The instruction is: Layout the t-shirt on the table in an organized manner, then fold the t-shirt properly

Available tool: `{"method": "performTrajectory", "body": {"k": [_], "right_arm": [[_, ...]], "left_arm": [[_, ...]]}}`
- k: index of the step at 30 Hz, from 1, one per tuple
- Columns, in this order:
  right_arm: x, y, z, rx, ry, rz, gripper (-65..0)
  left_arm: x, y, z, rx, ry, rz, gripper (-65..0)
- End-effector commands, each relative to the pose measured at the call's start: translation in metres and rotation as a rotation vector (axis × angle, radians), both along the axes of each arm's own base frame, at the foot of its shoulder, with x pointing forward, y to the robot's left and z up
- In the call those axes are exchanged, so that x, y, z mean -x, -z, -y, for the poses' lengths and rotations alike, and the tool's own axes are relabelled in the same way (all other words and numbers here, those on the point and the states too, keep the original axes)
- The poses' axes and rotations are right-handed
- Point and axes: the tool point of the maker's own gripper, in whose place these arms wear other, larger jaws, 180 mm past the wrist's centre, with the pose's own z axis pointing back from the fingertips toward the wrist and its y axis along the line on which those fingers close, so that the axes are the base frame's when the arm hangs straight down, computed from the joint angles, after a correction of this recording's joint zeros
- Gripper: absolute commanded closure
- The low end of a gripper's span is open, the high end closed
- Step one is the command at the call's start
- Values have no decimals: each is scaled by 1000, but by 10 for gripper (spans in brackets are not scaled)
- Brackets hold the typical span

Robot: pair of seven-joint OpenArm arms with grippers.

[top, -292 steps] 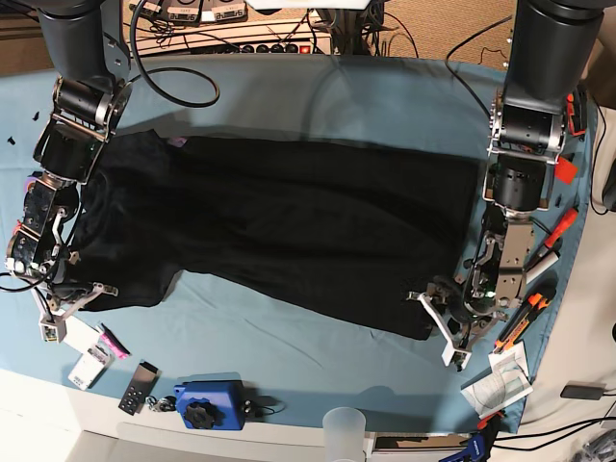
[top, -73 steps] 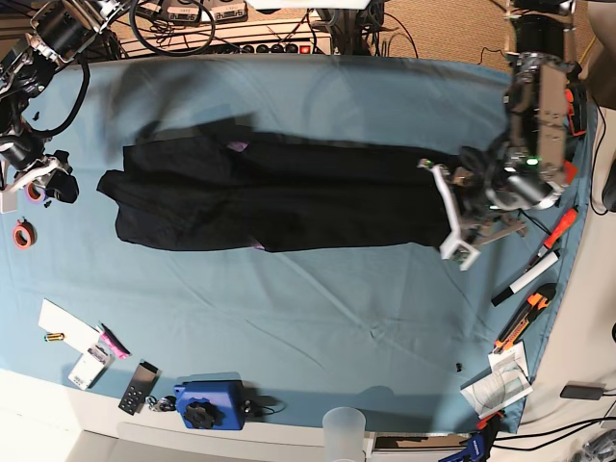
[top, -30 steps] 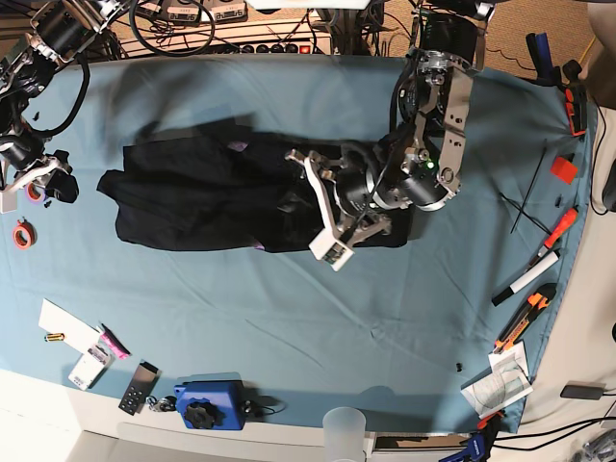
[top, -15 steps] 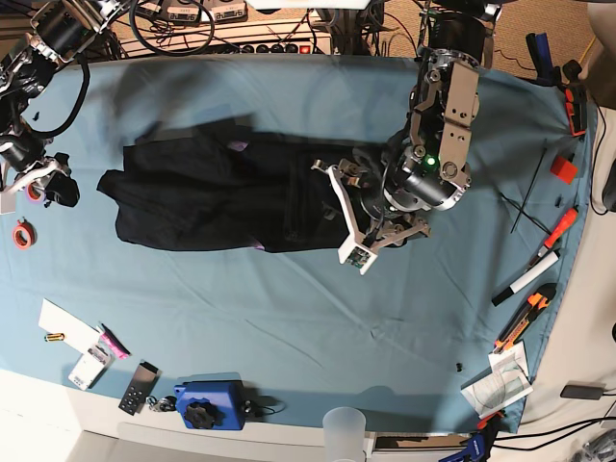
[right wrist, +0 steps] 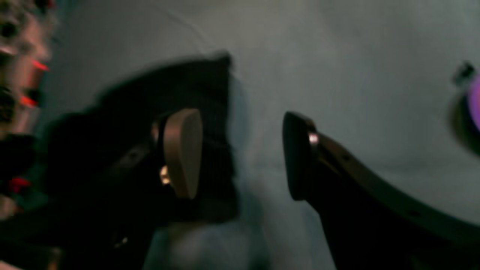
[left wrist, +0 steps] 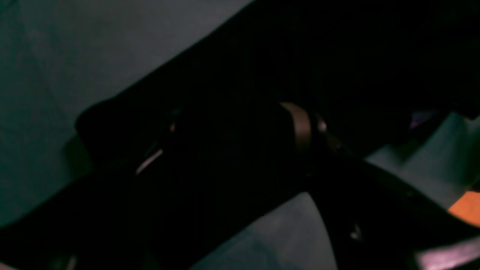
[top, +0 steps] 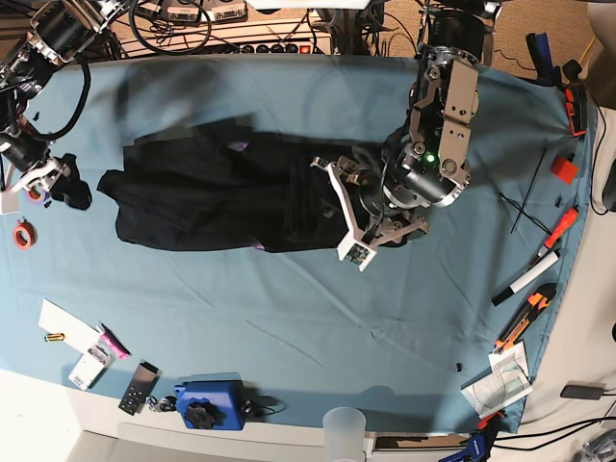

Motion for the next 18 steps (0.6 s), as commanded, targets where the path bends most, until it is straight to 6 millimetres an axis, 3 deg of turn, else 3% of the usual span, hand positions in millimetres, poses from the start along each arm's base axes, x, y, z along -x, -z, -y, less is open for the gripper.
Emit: {"method": "performTrajectory", "body": {"k": [1,7,10,14,18], "right_arm": [[-9,-19,3,15,-4,66,-342],[-17,1,-20,-71,-23,50,-342],[-22,21,-36,-94,-65,-1,-342],[-28,53,-42,-27,-59,-86,-342],[-28,75,-74,-51,-141,-156,-342]], "left_arm": [[-7,-13,5,27,5,42,-333],[-8,-15,5,35,3,55,-333],[-8,-15,5,35,3,54,-333],[-8,-14,5,34,2,54,-333],[-9,-15,5,36,2,57,-333]]}}
